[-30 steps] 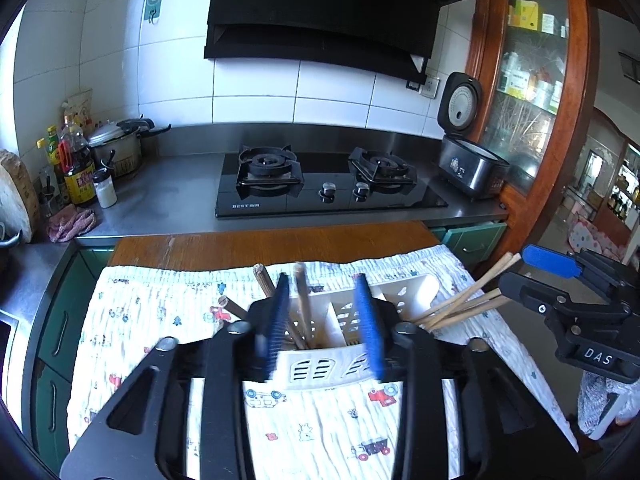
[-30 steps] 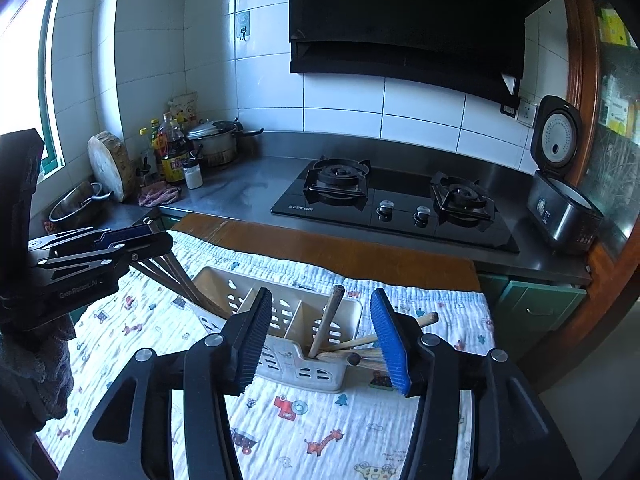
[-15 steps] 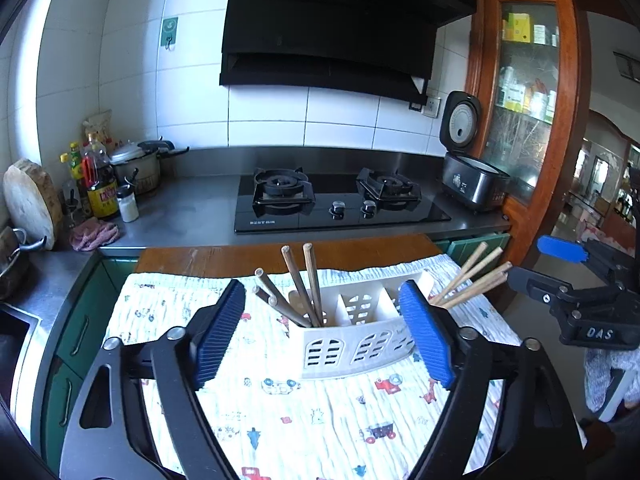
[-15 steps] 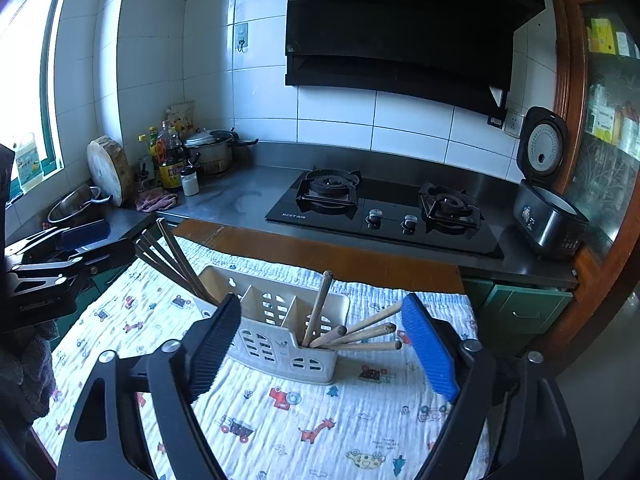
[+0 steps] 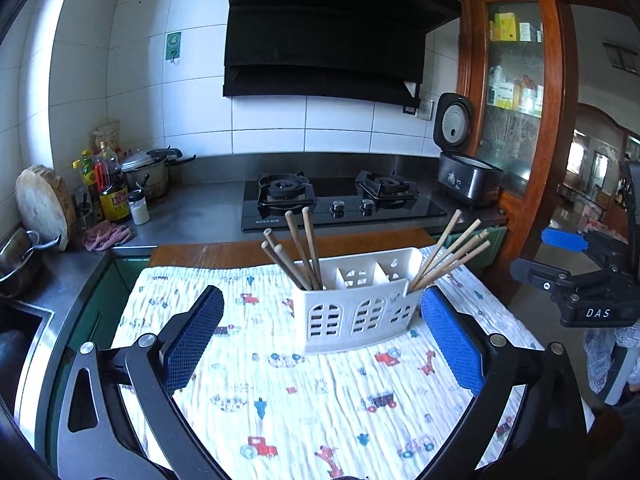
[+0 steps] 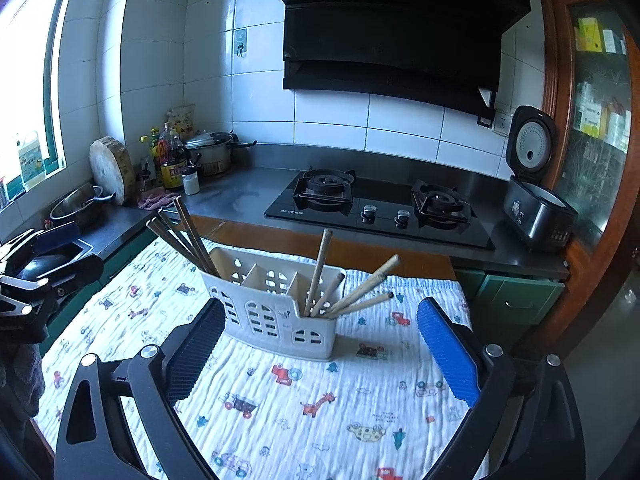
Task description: Organize utensils
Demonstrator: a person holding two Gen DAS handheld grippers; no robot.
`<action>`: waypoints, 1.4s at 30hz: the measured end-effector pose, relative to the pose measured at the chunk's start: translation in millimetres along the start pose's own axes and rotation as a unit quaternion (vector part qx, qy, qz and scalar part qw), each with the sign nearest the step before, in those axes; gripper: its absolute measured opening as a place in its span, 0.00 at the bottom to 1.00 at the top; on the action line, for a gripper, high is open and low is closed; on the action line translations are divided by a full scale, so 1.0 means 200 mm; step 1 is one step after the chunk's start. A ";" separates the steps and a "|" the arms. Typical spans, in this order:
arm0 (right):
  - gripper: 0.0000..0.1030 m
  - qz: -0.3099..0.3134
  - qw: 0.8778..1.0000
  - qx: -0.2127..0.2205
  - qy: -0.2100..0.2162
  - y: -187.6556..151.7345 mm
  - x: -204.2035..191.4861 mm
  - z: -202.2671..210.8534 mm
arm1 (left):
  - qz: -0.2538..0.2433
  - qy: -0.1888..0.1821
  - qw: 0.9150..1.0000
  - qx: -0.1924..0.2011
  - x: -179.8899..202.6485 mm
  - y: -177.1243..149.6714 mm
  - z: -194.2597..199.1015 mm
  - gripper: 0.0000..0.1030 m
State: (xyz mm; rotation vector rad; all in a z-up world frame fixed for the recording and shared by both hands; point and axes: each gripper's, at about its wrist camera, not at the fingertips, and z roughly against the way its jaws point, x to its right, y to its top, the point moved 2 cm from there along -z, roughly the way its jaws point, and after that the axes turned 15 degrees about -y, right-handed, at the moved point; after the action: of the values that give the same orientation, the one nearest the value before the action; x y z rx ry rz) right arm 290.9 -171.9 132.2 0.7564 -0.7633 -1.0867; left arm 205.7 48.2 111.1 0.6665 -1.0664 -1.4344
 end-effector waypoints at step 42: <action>0.93 -0.034 0.999 0.003 -0.030 -0.65 -0.17 0.38 | 0.022 0.033 0.999 -0.029 0.05 -0.62 0.37 0.95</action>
State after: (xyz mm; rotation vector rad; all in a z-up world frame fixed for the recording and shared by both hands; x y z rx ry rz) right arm 156.0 -188.7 57.7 0.7620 -0.7959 -1.1732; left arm 84.0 45.4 34.1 0.6402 -0.9793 -1.3918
